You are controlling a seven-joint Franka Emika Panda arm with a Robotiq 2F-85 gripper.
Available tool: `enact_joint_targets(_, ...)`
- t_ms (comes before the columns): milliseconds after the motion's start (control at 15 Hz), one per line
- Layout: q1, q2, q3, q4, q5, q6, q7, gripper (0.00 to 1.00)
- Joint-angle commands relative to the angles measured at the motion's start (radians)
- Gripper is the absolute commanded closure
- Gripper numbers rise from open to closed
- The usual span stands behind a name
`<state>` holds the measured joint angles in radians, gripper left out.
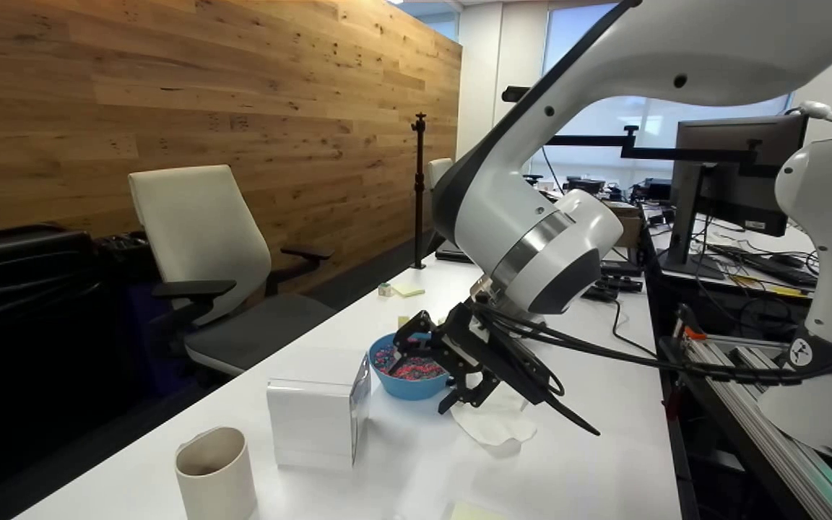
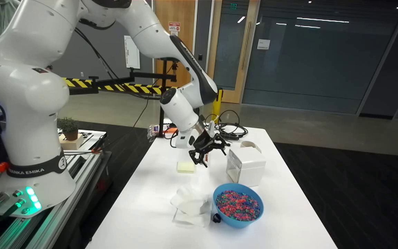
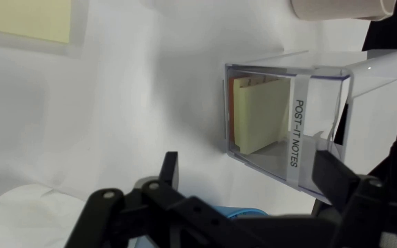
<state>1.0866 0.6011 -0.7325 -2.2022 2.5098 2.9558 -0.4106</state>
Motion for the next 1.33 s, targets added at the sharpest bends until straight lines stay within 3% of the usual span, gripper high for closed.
enact_joint_targets(0,-0.053,0.015,0.036,0.049,-0.033,-0.005,0.032,0.00)
enact_joint_targets(1267,-0.206,0.030,0.155,0.113,-0.054,-0.005,0.030,0.00)
